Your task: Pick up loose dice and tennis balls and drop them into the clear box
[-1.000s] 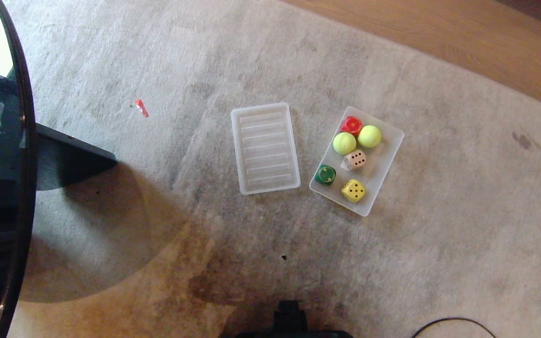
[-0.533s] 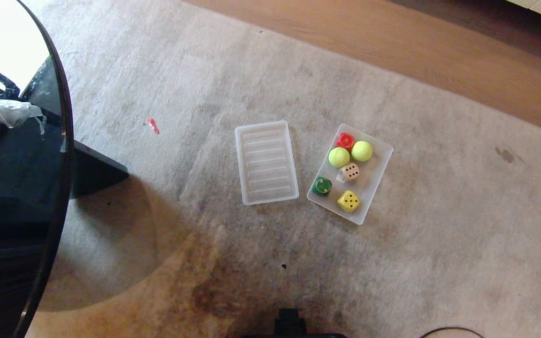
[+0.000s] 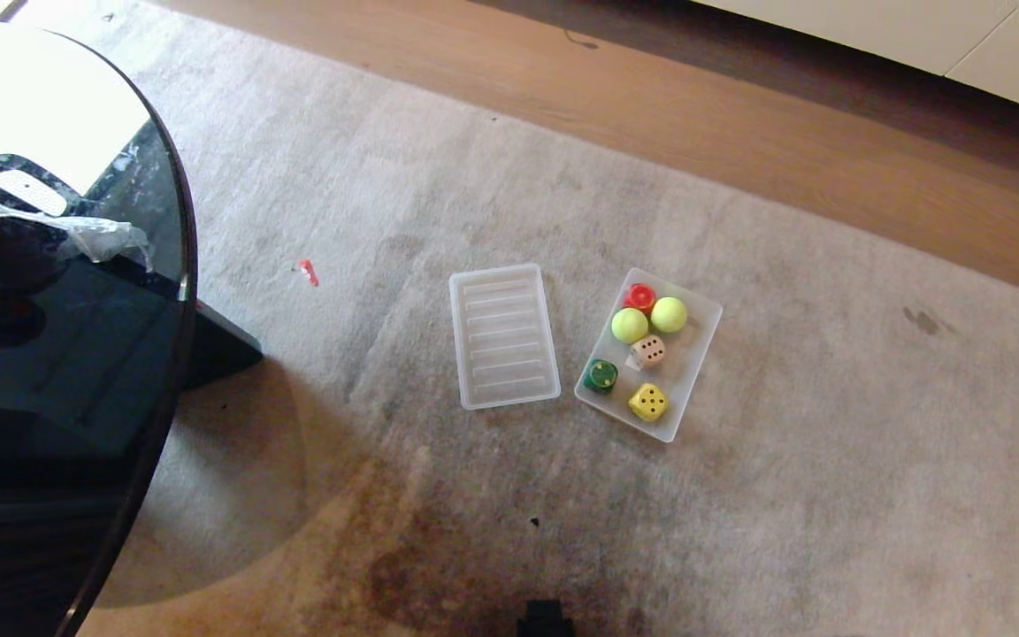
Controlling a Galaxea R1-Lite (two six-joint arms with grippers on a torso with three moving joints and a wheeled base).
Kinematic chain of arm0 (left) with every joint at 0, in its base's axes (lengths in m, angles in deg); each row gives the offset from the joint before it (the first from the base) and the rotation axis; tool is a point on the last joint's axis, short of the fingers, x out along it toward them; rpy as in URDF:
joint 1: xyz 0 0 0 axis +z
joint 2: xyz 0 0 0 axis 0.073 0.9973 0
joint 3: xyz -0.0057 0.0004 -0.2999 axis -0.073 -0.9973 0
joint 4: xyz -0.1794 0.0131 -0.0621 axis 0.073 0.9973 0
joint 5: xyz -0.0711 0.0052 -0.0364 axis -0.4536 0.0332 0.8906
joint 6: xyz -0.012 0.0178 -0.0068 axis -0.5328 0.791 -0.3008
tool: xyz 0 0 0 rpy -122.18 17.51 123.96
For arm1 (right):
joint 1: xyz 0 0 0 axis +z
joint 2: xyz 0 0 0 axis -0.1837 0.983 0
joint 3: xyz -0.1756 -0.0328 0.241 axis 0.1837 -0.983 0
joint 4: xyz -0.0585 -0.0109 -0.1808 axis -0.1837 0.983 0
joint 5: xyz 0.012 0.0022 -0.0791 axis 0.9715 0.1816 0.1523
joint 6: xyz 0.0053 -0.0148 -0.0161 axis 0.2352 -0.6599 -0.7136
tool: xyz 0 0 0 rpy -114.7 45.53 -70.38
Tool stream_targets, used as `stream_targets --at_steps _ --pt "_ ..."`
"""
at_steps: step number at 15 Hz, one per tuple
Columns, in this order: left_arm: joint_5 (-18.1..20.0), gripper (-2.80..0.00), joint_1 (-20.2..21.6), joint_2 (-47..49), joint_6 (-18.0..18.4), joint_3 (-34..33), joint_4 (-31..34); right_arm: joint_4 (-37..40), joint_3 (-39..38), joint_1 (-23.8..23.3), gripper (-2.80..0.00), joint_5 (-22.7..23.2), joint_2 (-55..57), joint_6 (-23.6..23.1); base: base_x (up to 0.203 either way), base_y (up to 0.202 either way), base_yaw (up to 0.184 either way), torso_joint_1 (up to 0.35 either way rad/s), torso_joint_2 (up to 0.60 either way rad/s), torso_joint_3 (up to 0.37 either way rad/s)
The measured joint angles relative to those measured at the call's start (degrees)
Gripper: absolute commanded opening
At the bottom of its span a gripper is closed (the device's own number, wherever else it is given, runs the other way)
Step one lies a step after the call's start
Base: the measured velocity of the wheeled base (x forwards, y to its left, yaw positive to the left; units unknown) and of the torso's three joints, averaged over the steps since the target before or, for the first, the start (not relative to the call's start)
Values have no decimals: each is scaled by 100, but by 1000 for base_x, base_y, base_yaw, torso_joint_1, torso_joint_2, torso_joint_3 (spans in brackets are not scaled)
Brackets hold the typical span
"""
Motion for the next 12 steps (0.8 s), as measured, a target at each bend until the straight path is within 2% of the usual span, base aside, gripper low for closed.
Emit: stream_targets --at_steps 12 --pt "0 -280 0 0 0 0 1 0 0 0 -280 0 0 0 0 0 0 1 1 205"
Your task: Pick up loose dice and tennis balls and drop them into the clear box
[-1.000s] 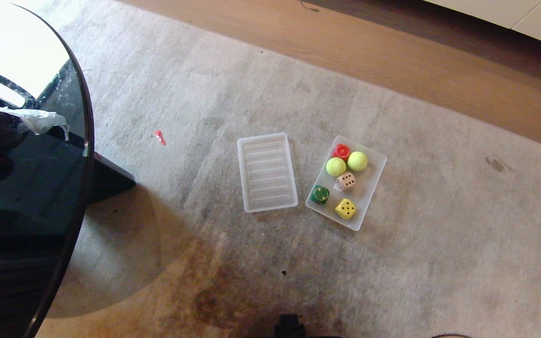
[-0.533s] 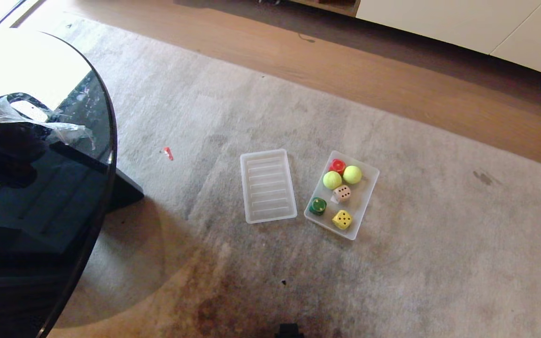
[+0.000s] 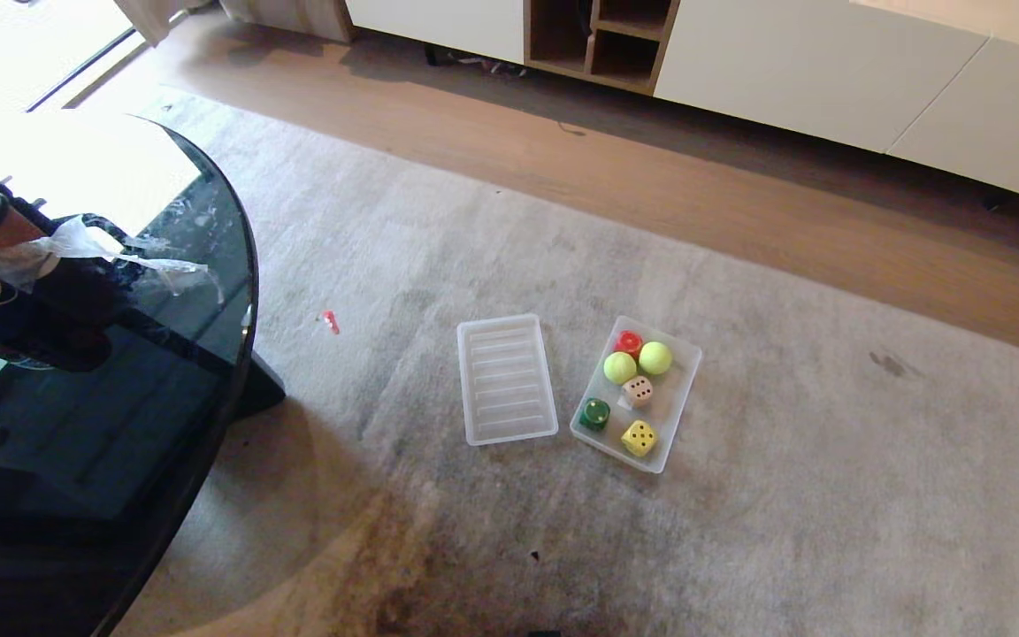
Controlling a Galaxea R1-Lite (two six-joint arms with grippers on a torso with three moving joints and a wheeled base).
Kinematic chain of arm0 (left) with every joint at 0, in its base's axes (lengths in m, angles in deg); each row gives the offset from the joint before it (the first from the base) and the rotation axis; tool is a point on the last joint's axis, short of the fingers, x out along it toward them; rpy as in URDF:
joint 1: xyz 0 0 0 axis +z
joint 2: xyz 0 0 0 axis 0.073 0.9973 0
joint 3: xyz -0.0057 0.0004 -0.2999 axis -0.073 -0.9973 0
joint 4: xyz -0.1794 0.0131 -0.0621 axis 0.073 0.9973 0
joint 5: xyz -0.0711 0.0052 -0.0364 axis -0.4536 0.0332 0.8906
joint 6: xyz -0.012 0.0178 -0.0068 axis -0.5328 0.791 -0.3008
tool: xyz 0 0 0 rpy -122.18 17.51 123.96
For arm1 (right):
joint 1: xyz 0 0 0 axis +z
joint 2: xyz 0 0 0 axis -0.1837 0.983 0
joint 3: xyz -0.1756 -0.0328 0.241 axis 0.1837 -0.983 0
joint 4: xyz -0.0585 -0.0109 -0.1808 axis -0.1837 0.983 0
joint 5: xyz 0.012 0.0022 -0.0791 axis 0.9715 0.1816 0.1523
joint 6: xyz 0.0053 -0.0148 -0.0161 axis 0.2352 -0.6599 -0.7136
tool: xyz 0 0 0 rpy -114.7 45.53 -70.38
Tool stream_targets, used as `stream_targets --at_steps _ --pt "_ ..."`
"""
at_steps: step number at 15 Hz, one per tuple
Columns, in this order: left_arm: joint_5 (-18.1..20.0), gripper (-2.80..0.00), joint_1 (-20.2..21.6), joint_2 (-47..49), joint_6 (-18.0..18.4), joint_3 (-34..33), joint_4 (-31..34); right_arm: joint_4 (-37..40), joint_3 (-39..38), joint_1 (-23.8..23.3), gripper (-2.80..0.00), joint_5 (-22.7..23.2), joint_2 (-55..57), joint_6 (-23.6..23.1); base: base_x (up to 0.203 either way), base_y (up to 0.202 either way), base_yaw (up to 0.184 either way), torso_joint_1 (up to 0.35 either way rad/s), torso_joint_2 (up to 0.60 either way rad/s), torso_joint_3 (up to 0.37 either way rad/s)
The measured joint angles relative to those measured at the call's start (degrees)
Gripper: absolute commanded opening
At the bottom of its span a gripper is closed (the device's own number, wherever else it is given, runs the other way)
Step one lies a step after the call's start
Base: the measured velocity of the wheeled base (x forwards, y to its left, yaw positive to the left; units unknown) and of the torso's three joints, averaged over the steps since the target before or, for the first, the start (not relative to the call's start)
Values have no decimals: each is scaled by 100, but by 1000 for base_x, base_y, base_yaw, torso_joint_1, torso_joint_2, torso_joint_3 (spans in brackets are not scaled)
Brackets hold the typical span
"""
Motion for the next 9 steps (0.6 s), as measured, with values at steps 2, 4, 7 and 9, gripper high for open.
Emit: stream_targets --at_steps 2,4,7,9 --pt "0 -280 0 0 0 0 -1 -1 0 0 -280 2 0 0 0 0 0 5 1 206" --pt "0 -280 0 0 2 0 -1 -2 0 0 -280 0 0 0 0 0 0 5 5 201" --pt "0 -280 0 0 0 0 -1 0 0 0 -280 1 2 0 0 0 0 1 1 207" --pt "1 -280 0 0 0 0 -1 -2 0 0 -280 2 2 2 0 0 0 3 6 209"
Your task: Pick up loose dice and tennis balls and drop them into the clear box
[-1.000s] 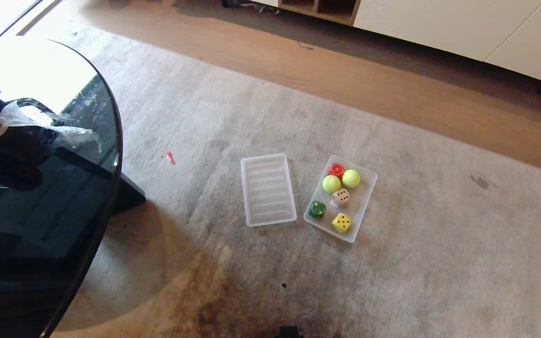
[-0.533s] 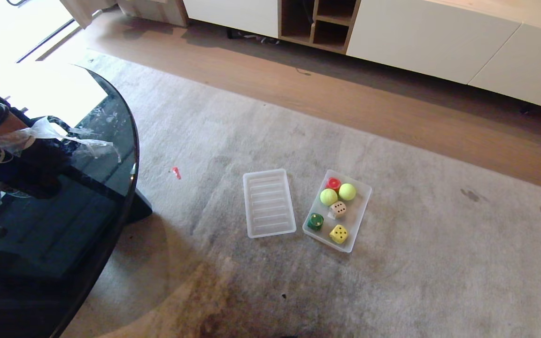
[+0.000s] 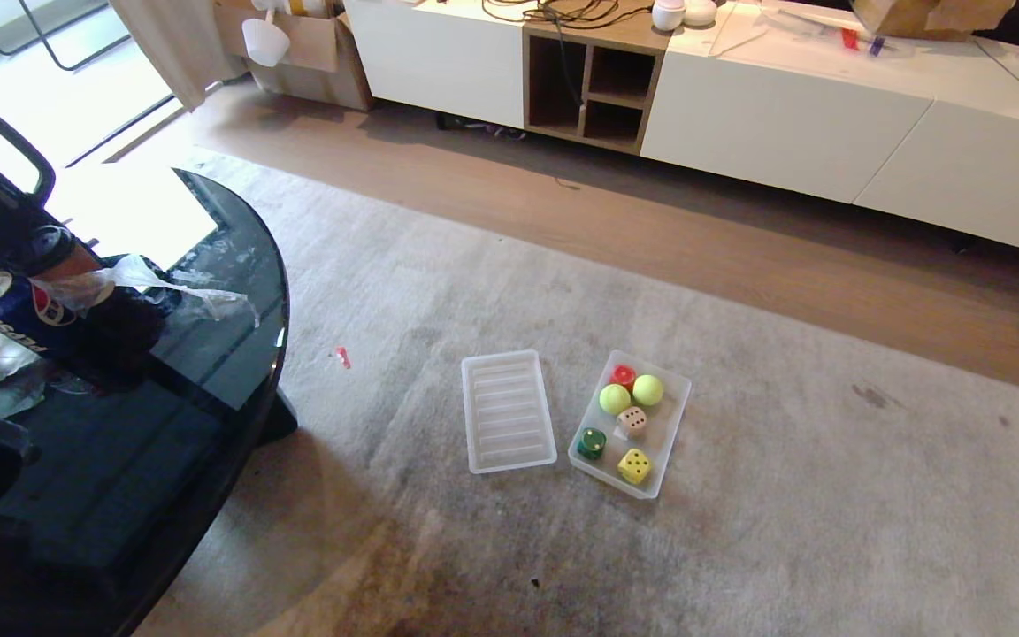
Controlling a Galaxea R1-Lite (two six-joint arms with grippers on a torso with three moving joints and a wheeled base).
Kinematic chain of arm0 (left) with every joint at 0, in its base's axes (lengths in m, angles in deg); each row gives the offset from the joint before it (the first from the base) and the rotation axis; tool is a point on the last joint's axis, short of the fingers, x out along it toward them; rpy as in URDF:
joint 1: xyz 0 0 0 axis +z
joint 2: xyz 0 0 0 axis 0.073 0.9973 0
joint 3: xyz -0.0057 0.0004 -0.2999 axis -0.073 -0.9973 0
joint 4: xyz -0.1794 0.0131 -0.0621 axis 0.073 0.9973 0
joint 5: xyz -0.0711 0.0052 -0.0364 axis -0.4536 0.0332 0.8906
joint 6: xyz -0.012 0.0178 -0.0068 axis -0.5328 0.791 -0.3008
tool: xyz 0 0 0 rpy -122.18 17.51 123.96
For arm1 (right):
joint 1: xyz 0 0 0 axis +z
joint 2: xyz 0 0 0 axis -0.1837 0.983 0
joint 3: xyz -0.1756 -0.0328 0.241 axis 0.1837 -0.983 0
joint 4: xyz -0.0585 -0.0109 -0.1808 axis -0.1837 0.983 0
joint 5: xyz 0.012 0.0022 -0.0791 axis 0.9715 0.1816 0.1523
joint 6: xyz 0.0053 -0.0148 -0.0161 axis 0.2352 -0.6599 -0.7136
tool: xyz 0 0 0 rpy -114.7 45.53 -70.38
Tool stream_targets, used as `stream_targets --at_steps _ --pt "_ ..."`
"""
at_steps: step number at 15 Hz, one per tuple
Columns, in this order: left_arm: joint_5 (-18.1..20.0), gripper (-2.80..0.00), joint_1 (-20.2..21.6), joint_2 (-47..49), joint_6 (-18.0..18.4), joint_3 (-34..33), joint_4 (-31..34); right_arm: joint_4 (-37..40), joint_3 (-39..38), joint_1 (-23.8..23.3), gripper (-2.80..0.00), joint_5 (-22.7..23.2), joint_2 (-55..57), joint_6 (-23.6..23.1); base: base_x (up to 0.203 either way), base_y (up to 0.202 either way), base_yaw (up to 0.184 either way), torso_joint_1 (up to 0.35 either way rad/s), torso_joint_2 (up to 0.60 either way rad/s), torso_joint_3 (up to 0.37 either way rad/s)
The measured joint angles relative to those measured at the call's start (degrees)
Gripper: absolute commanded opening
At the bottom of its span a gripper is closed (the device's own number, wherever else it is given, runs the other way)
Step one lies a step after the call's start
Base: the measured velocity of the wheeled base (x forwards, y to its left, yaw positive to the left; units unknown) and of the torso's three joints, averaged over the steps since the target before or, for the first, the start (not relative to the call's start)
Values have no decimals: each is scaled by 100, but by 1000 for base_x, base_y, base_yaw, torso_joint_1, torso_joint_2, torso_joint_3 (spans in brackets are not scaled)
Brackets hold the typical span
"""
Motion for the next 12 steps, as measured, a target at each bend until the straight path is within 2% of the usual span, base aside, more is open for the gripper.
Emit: stream_targets --at_steps 12 --pt "0 -280 0 0 2 0 0 2 0 0 -280 -1 0 -1 0 0 0 2 2 202"
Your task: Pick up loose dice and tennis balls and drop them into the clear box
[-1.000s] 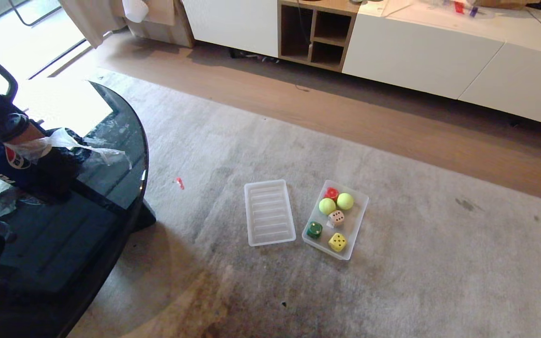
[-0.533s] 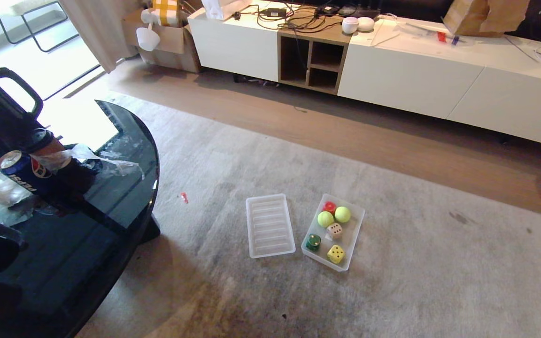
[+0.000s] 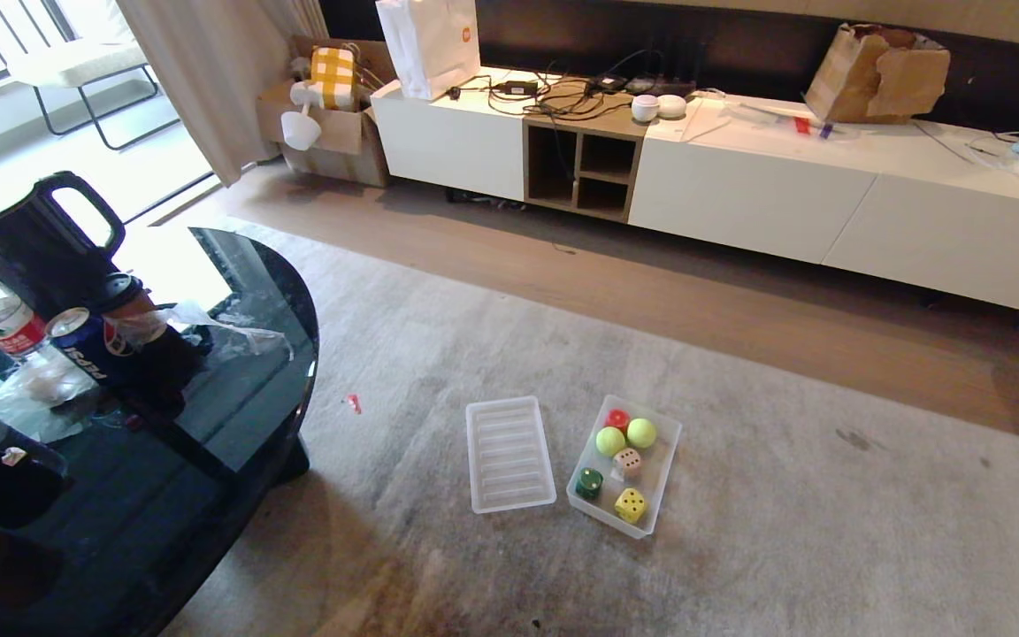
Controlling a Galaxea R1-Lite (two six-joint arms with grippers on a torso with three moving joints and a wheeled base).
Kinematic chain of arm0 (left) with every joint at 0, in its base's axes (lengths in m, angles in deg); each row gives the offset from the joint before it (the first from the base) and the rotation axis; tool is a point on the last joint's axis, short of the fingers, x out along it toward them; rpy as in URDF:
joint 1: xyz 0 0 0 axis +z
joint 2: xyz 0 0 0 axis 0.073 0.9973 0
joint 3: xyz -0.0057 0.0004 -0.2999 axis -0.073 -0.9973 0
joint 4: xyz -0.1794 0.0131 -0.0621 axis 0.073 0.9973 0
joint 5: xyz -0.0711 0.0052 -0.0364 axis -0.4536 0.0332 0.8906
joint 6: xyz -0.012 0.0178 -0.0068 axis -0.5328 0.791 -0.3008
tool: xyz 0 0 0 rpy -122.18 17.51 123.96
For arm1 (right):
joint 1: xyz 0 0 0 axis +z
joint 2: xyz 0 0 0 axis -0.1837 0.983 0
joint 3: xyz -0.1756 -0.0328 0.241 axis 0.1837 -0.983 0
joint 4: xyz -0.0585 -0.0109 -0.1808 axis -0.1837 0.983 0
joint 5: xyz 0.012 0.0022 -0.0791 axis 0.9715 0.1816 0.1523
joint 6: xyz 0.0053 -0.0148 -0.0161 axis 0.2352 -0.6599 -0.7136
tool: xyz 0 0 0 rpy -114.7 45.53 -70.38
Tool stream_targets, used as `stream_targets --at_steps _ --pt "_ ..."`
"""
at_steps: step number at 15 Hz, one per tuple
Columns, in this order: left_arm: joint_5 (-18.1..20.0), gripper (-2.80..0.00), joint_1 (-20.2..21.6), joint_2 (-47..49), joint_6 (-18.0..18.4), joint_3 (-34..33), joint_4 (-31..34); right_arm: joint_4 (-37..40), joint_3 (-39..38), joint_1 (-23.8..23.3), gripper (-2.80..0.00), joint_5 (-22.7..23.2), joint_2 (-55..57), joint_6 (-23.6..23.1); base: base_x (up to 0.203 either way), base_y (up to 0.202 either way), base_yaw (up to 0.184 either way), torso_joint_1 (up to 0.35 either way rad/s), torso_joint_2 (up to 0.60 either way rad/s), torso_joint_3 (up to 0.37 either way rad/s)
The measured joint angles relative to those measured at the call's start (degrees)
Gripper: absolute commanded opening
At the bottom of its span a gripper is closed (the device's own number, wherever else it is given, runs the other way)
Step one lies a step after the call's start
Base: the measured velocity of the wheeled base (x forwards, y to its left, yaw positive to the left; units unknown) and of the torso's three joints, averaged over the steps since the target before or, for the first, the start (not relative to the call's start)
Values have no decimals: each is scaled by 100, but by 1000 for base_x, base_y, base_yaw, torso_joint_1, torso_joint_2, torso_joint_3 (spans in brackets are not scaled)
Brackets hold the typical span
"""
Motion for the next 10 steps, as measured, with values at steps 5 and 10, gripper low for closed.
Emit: stream_targets --at_steps 5,10 --pt "-1 -280 0 0 4 0 -1 0 -2 0 -280 -1 0 -1 0 0 0 5 4 202" --pt "-1 -280 0 0 6 0 -1 -2 -2 0 -280 1 0 -1 0 0 0 5 1 205"
